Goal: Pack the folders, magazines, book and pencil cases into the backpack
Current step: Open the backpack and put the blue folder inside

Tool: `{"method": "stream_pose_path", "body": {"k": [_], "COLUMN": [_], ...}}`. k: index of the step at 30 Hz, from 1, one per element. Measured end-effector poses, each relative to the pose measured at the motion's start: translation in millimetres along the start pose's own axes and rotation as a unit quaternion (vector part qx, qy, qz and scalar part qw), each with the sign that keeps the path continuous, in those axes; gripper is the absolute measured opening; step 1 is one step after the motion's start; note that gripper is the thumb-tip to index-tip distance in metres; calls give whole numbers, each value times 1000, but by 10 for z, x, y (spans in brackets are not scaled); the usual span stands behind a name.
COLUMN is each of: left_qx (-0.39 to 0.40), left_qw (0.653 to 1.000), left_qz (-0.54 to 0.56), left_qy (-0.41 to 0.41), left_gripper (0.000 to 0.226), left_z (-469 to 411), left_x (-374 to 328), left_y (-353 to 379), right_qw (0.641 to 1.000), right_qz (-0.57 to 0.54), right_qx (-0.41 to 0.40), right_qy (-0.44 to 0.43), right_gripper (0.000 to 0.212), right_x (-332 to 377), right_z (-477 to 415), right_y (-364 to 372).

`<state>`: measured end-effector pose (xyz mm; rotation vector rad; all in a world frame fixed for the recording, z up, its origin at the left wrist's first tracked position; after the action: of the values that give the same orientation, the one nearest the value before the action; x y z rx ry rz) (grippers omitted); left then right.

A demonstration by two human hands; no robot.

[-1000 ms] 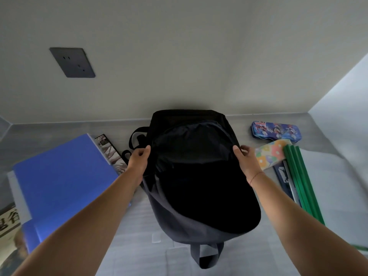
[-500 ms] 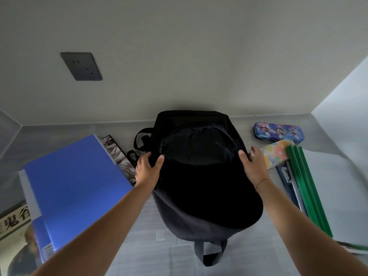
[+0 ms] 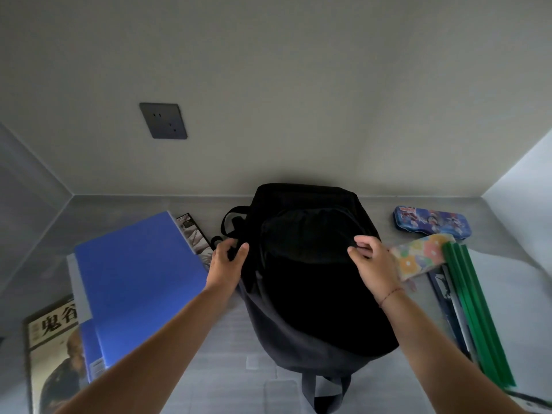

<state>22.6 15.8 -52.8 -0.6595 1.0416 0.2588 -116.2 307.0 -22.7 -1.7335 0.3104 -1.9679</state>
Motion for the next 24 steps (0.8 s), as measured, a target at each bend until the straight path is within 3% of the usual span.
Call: {"method": "stream_pose_path", "body": {"k": [4,5,7,9,11,13,24], "left_qx": [-1,-1,-1,1,2,-4,-12], "left_qw": [1000,1000,1000,1000,1000,1000,996], "left_qz": [-8,-6,-5,-15,2,12,12], "left_qy": [-3,-6,7,15,14,5,84], "left_gripper": [67,56,11,5,44,57,46], "left_z": [-47,-19,17,51,63,75,241], "left_x": [-8,-35,-91,-130,-126,-108,-514], "left_y": [-23,-16,3,54,87,133,442], "right_qw": [1000,1000,1000,1000,1000,1000,998], "right_qz": [-12,-11,-12,-10,-14,-19,-56], "right_qx": [9,8,3,-4,-6,-6,-41], "right_qy": [8,6,4,2,4,5,-4], "right_gripper": [32,32,32,31,30,30,25], "right_x": [1,12,24,24,7,-6,-19], "right_z": [64,77,95,117,133,155,354], "right_y": [-18,-33,-58,-89,-113,-139,-312]}}
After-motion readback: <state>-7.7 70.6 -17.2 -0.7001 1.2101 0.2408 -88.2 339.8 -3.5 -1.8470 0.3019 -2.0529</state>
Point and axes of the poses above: each hand's wrist, its own z-axis away from the middle knuckle, its own y-axis out of the palm, x = y × z, the point moved 7 cm from there along -z, towards the middle knuckle
